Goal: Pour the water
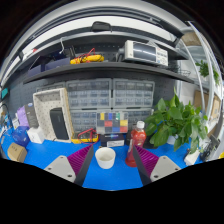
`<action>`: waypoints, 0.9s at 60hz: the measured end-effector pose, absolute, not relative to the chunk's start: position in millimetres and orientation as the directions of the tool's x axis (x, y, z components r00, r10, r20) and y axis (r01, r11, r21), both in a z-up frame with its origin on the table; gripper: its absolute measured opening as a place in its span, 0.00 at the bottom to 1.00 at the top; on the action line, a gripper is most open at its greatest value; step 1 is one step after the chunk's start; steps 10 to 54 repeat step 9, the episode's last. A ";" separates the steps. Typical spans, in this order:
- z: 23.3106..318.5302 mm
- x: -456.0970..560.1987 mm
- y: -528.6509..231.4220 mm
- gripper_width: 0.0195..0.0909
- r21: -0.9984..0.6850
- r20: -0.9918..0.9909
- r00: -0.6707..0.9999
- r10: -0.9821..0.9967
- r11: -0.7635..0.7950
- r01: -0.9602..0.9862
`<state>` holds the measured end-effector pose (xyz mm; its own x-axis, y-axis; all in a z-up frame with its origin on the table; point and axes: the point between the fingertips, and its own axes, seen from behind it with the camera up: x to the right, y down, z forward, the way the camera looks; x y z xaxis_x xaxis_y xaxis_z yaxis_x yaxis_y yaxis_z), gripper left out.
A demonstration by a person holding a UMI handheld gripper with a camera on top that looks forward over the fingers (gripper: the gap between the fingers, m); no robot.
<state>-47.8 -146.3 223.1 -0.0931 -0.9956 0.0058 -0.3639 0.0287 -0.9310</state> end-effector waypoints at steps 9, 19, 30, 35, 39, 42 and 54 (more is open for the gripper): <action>214.9 -52.9 -140.7 0.86 -0.920 0.028 -0.100 -0.995 0.013 -0.392; 214.9 -52.9 -140.7 0.86 -0.920 0.028 -0.100 -0.995 0.013 -0.392; 214.9 -52.9 -140.7 0.86 -0.920 0.028 -0.100 -0.995 0.013 -0.392; 214.9 -52.9 -140.7 0.86 -0.920 0.028 -0.100 -0.995 0.013 -0.392; 214.9 -52.9 -140.7 0.86 -0.920 0.028 -0.100 -0.995 0.013 -0.392; 214.9 -52.9 -140.7 0.86 -0.920 0.028 -0.100 -0.995 0.013 -0.392; 214.9 -52.9 -140.7 0.86 -0.920 0.028 -0.100 -0.995 0.013 -0.392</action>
